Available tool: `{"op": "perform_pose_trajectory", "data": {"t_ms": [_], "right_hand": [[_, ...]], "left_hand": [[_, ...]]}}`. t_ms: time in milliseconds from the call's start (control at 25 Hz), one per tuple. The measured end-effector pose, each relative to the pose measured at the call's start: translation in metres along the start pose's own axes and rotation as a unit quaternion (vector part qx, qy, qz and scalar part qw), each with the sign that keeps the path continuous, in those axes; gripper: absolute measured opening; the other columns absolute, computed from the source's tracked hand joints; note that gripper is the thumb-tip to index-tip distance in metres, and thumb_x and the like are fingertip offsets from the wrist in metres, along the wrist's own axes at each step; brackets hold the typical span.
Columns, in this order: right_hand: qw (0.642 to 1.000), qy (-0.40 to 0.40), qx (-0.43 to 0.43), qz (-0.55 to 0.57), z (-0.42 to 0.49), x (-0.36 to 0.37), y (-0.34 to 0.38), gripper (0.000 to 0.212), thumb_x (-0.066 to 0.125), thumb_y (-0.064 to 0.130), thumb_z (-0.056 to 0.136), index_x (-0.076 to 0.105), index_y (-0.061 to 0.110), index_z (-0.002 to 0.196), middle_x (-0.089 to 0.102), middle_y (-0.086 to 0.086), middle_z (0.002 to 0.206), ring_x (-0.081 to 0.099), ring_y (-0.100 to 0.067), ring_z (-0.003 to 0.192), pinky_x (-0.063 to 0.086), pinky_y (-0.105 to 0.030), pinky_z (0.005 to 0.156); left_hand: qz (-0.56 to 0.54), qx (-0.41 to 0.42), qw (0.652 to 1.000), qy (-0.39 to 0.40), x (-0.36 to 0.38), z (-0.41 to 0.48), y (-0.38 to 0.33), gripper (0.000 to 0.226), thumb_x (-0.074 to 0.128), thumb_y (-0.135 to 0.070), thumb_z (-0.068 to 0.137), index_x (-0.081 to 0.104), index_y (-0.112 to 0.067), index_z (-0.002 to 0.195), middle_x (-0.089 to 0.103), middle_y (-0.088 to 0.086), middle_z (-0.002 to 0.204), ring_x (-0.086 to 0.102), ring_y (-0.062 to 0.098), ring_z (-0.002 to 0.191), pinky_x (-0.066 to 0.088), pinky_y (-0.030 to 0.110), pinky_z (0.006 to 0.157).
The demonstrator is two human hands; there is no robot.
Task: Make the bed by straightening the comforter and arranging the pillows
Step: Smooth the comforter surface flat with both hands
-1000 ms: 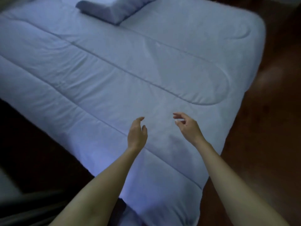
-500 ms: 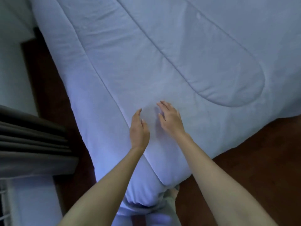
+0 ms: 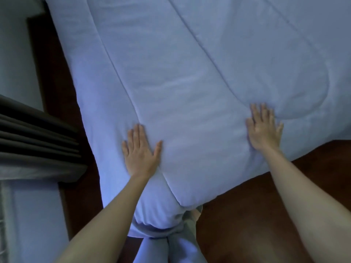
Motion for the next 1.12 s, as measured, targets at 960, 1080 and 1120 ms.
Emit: {"op": "perform_pose_trajectory", "data": {"t_ms": [960, 1080, 1120], "right_hand": [[0.994, -0.013, -0.111, -0.018, 0.231, -0.096, -0.171, 0.053, 0.025, 0.044, 0.100, 0.014, 0.035, 0.150, 0.008, 0.009, 0.161, 0.009, -0.019, 0.149, 0.003, -0.054, 0.116], [1.000, -0.002, 0.006, 0.004, 0.265, -0.124, -0.284, 0.052, 0.021, 0.045, 0.100, 0.007, 0.039, 0.150, 0.000, 0.011, 0.161, 0.001, -0.019, 0.149, 0.000, -0.061, 0.114], [0.999, 0.013, 0.050, 0.017, 0.270, -0.132, -0.315, 0.052, 0.018, 0.046, 0.100, 0.003, 0.041, 0.150, -0.004, 0.011, 0.161, -0.002, -0.019, 0.149, -0.001, -0.063, 0.114]], "left_hand": [[-0.020, -0.010, 0.999, -0.043, 0.069, 0.070, -0.348, 0.067, 0.025, -0.039, 0.092, 0.025, -0.003, 0.149, 0.021, 0.014, 0.158, 0.016, 0.030, 0.147, 0.008, 0.050, 0.117], [-0.052, 0.058, 0.996, -0.031, 0.080, 0.081, -0.442, 0.073, 0.017, -0.045, 0.089, 0.028, -0.002, 0.147, 0.025, 0.016, 0.156, 0.021, 0.032, 0.146, 0.011, 0.050, 0.117], [-0.062, 0.091, 0.994, -0.017, 0.084, 0.083, -0.472, 0.074, 0.016, -0.046, 0.088, 0.029, -0.003, 0.147, 0.025, 0.016, 0.156, 0.022, 0.032, 0.146, 0.012, 0.049, 0.117]]}}
Point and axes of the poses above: each hand's wrist, its own z-axis towards the middle knuckle, its own x-axis out of the palm, y = z × x, the point moved 7 cm from there along z, towards the middle knuckle
